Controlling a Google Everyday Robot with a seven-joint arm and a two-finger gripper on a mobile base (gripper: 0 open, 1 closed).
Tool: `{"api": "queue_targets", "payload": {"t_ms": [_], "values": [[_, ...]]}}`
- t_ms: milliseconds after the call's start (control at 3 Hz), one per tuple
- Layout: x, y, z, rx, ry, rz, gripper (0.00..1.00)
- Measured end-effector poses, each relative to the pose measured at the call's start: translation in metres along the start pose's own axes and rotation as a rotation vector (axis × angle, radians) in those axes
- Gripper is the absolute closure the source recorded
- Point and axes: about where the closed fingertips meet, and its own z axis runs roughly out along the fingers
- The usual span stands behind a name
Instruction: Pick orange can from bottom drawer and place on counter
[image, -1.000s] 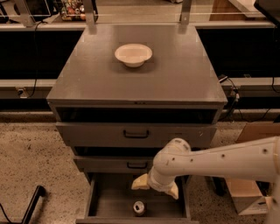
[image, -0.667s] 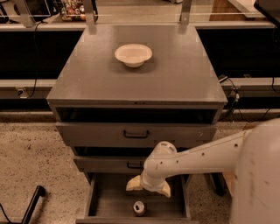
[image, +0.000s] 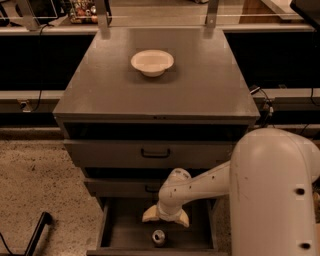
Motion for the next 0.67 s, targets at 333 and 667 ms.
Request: {"api": "queue_targets", "payload": {"t_ms": [333, 667], "values": [[-0.008, 0.002, 0.042, 0.008, -0.059, 0.018, 0.00], [-0.026, -0.003, 0.104, 0.062, -0.085, 0.065, 0.00]]}}
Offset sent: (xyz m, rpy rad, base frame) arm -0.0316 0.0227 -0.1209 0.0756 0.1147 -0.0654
